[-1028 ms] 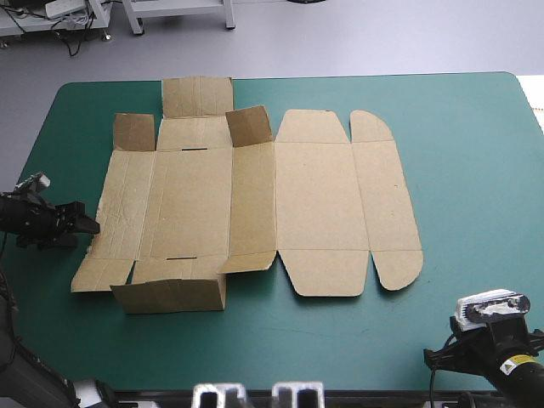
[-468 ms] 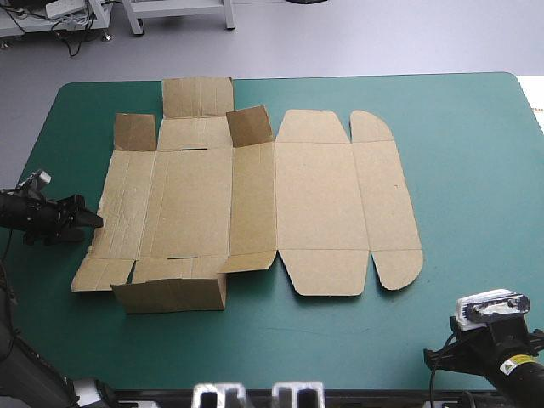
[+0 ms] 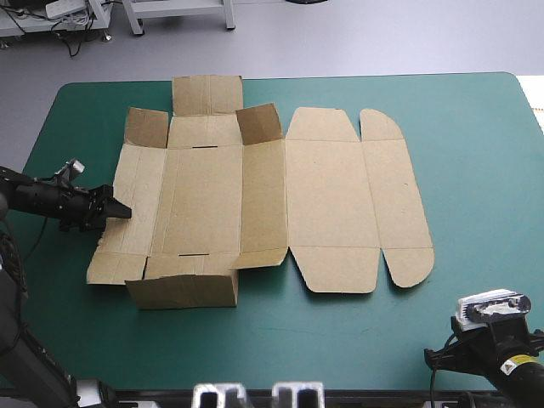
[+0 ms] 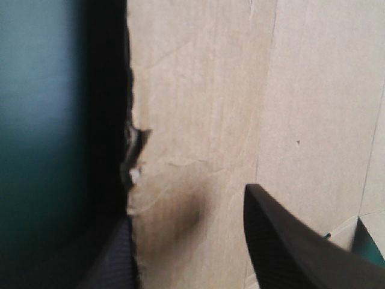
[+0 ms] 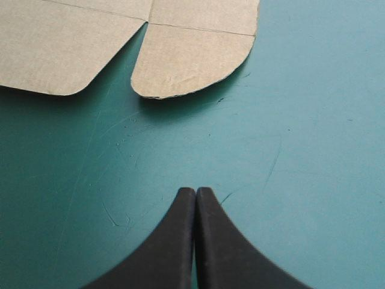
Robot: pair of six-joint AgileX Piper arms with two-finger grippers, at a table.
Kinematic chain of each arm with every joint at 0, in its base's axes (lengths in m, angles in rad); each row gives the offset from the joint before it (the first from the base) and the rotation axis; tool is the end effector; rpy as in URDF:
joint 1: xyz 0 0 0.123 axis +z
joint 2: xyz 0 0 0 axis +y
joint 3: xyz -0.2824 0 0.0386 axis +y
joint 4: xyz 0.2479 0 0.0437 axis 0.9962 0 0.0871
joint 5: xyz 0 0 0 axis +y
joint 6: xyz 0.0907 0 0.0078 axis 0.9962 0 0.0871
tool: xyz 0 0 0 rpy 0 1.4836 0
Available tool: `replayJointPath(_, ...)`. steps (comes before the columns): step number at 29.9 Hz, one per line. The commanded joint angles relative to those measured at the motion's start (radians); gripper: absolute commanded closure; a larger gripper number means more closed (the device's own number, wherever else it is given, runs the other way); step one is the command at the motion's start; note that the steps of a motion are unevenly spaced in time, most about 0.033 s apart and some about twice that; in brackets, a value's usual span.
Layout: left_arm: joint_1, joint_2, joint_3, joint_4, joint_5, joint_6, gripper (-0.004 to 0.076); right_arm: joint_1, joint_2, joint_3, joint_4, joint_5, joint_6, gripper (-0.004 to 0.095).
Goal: Fold the box
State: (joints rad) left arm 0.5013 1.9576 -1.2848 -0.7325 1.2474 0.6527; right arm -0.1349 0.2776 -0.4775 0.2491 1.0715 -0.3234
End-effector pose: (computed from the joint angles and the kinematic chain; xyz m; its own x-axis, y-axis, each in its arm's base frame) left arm 0.3364 0.1185 0.1802 -0.9742 -0.2115 -0.0786 -0.1130 0.7588 -0.6414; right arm 0.0392 0.0146 0.2675 -0.6720 -0.1067 -0.7328 -0.1607 0.9870 0.0037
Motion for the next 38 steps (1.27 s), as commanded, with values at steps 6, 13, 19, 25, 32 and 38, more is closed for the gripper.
replayJointPath(6,-0.082,0.021,0.022,0.016,0.055,-0.028,0.0369,0.002,0.014,-0.029,0.011,-0.050,0.000,0.0931)
replayJointPath(13,-0.107,0.019,0.022,-0.003,0.055,-0.075,0.0553,0.002,0.014,-0.027,0.011,-0.050,0.000,0.0932)
replayJointPath(19,-0.109,0.011,0.022,0.075,0.055,-0.141,0.0731,0.002,0.014,-0.027,0.011,-0.050,0.000,0.0931)
replayJointPath(25,-0.140,-0.085,-0.021,0.070,0.055,-0.070,0.0732,0.002,0.014,-0.027,0.011,-0.050,0.000,0.0932)
replayJointPath(32,-0.265,-0.235,-0.137,0.129,0.055,-0.065,0.0732,0.002,0.014,-0.027,0.011,-0.050,0.000,0.0931)
replayJointPath(38,-0.452,-0.328,-0.216,0.313,0.051,-0.065,0.0734,0.002,0.014,-0.027,0.011,-0.050,0.000,0.0932)
